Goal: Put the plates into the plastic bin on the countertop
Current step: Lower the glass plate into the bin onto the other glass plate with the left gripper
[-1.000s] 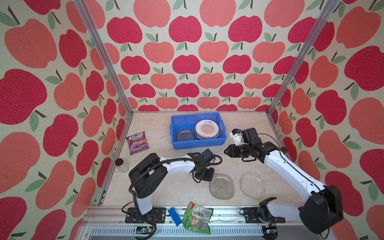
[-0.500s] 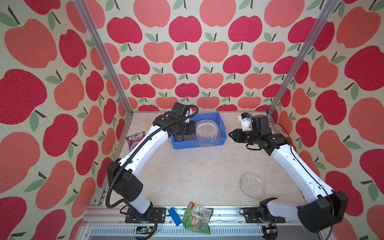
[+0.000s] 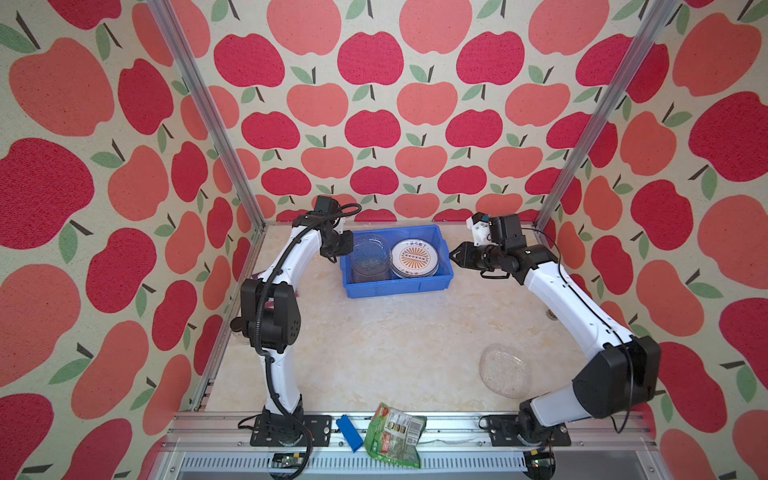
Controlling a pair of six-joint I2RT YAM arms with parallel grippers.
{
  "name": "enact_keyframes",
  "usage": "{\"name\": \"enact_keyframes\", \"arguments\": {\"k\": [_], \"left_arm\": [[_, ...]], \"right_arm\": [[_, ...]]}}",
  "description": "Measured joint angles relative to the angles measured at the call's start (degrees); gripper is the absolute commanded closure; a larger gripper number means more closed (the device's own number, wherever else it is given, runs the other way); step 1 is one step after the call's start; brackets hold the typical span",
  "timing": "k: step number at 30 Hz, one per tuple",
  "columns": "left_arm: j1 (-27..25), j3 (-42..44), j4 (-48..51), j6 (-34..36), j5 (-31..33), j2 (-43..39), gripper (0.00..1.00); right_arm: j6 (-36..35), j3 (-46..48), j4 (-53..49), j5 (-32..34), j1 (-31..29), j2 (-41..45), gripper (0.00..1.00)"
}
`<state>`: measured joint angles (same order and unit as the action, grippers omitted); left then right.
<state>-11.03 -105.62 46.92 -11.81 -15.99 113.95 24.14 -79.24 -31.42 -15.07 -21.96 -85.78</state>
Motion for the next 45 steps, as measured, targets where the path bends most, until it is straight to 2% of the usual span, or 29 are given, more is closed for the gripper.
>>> {"name": "enact_keyframes", "arguments": {"k": [9,18,33,35,38,41,45], "left_arm": [[-1.6,-3.0,-1.4,2.6,0.6,4.2,1.00],[-3.4,-7.8,0.9,5.5,4.9,10.4,1.00],[-3.3,-12.7,6.7,7.6,8.7,12.9,0.99],[-3.3,-13.4,7.6,7.9,9.6,13.9,0.88],[-3.3,-13.8,8.5,8.1,10.8,14.8,0.61],[-3.7,-13.8,8.5,8.3,11.2,14.8,0.53],[-4.0,-13.8,8.1,8.3,11.3,14.8,0.50]], "right_arm": [[0.5,0.0,1.0,-1.4,0.8,-1.6,0.72],[0.9,0.0,1.5,-2.3,1.1,-1.7,0.72],[1.6,0.1,3.3,-3.3,1.2,-3.1,0.72],[1.7,0.1,3.5,-3.5,1.1,-3.4,0.71],[1.9,0.1,3.5,-3.9,1.2,-3.9,0.71],[1.9,0.1,3.5,-4.2,1.2,-4.4,0.70],[2.2,0.1,3.5,-4.7,1.4,-4.9,0.70]]}}
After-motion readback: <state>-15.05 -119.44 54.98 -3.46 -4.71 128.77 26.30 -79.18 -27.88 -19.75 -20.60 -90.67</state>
